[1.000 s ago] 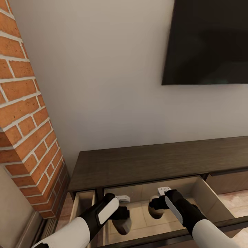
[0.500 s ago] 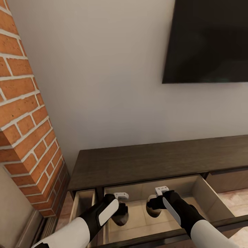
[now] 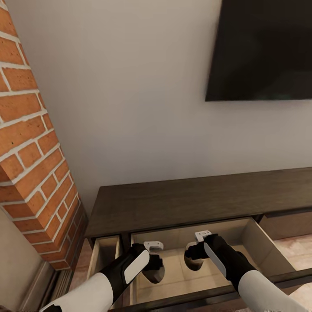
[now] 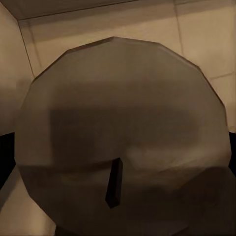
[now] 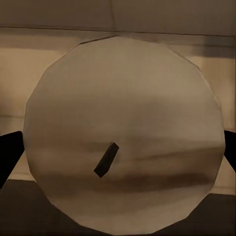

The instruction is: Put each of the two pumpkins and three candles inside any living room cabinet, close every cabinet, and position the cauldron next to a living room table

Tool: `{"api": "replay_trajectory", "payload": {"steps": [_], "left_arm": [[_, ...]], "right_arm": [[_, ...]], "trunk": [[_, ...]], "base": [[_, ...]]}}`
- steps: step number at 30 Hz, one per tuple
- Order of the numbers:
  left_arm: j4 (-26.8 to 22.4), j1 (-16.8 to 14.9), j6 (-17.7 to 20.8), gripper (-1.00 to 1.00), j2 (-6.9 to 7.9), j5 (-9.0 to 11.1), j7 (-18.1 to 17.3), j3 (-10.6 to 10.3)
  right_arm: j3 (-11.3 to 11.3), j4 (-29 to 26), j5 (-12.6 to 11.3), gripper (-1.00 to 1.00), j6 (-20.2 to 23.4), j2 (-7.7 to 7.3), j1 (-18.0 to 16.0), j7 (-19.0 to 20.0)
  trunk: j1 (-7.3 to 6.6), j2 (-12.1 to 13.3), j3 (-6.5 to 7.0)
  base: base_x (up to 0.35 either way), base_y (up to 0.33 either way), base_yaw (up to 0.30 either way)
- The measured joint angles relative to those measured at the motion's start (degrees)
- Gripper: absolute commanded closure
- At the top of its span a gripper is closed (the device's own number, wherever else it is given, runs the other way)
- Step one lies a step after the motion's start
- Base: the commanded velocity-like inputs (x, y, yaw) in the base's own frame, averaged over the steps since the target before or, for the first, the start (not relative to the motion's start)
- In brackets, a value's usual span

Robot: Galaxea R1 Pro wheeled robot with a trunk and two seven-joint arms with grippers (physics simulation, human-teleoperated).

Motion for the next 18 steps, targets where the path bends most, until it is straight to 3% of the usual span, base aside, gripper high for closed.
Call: {"api": "replay_trajectory", "payload": {"steps": [9,13,18], "left_arm": [[0.0,-0.1,1.5,1.0,0.0,0.3,0.0,0.1],[0.0,-0.1,1.4,1.0,0.0,-0.2,0.0,0.1],[0.0,-0.1,1.2,1.0,0.0,-0.2,0.0,0.1]], "right_arm": [[0.0,1.3,0.0,1.0,2.1,0.44,-1.5,0.0],[0.0,4.1,-0.5,1.0,1.7,2.56,-1.6,0.1],[-0.1,5.8,0.1,1.0,1.3,3.36,-1.8,0.1]], "trunk": [[0.0,0.0,-0.79],[0.0,0.0,-1.14],[0.0,0.0,-1.58]], "base": [[0.0,0.0,0.0],[0.0,0.0,0.0],[0.0,0.0,0.0]]}}
